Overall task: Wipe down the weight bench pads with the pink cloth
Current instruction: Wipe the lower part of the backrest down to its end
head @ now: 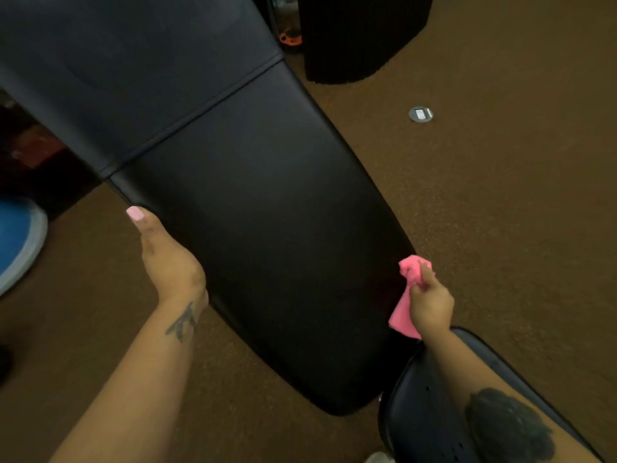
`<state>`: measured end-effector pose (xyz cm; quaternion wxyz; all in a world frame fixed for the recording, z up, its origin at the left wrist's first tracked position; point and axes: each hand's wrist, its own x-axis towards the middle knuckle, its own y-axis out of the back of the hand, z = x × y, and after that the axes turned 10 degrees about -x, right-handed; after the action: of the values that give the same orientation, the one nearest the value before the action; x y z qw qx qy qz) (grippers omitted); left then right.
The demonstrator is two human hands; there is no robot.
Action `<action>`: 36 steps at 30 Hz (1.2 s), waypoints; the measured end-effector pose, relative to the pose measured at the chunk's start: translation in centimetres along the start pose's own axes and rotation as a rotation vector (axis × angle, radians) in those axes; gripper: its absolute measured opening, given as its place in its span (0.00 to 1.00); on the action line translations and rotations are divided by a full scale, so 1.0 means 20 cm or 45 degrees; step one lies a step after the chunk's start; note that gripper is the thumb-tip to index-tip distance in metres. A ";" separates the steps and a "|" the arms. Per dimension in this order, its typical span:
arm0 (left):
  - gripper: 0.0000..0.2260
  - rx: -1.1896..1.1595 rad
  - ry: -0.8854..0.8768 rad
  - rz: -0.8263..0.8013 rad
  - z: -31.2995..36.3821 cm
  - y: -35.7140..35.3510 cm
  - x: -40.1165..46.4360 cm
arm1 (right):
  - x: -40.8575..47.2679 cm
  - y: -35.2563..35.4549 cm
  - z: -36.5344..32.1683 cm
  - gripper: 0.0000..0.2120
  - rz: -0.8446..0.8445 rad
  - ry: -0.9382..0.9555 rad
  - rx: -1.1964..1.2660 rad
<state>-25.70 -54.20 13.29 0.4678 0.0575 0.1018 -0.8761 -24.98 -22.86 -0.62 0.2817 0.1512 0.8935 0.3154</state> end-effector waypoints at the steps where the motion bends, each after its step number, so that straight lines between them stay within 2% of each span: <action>1: 0.34 -0.011 -0.004 0.000 0.00 0.00 0.01 | 0.01 0.00 -0.03 0.21 0.018 0.007 0.012; 5: 0.30 -0.008 -0.033 -0.005 0.01 -0.01 -0.01 | -0.01 -0.04 -0.12 0.20 0.059 0.086 0.089; 9: 0.30 0.008 -0.078 -0.034 0.00 0.00 -0.02 | -0.09 -0.07 -0.05 0.21 0.035 0.154 0.074; 18: 0.35 0.022 -0.055 -0.052 -0.02 0.02 0.00 | -0.03 -0.06 -0.04 0.21 0.102 0.023 0.045; 23: 0.34 0.064 -0.090 -0.080 -0.02 0.03 -0.01 | -0.04 -0.07 -0.13 0.21 0.128 0.087 0.080; 24: 0.37 0.074 -0.092 -0.098 -0.02 0.03 0.00 | -0.06 -0.07 -0.12 0.21 0.115 0.124 0.078; 27: 0.58 0.236 -0.191 -0.168 -0.05 0.05 0.05 | -0.10 -0.08 -0.06 0.21 0.077 0.164 0.068; 28: 0.62 0.281 -0.226 -0.195 -0.06 0.05 0.08 | -0.10 -0.08 -0.04 0.21 0.077 0.137 0.078; 31: 0.64 0.358 -0.261 -0.217 -0.10 0.06 0.13 | -0.08 -0.09 -0.01 0.22 0.098 0.036 0.111; 36: 0.58 0.301 -0.206 -0.178 -0.11 0.05 0.16 | 0.01 -0.06 -0.09 0.21 0.160 0.036 0.115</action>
<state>-26.54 -56.75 10.31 0.4021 0.0344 -0.0363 -0.9142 -26.21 -24.57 -0.36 0.2415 0.2152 0.8994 0.2938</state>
